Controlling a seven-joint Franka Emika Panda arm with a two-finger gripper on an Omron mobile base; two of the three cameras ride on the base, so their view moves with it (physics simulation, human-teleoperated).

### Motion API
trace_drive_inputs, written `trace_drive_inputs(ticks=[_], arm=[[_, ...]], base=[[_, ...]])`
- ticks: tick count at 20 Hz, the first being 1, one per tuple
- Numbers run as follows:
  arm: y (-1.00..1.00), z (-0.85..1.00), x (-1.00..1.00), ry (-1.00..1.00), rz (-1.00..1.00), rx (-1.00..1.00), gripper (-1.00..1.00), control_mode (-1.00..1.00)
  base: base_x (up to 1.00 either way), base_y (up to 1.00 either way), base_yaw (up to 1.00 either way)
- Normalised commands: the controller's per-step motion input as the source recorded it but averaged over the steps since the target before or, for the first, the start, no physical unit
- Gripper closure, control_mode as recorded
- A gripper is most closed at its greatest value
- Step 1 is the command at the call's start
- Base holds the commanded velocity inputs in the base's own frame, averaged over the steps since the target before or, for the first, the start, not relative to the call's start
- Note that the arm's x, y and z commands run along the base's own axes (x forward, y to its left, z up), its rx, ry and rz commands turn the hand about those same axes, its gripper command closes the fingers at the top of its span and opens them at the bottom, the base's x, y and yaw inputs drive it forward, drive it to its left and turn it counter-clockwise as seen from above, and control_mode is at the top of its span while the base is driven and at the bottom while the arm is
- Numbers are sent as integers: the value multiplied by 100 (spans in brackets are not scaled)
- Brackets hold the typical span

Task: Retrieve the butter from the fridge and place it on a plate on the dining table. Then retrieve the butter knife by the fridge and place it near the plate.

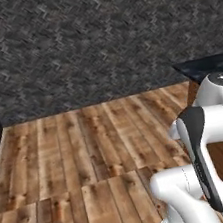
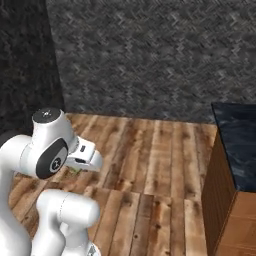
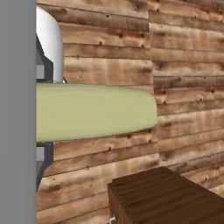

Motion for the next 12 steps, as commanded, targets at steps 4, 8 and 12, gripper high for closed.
trace_drive_inputs(ticks=[4, 8, 12], arm=[[0, 0, 0, 0, 0, 0, 100, 100], [0, 0, 0, 0, 0, 0, 100, 100], [0, 0, 0, 0, 0, 0, 100, 100]], base=[[100, 42, -53], [100, 59, -48], [100, 88, -57]])
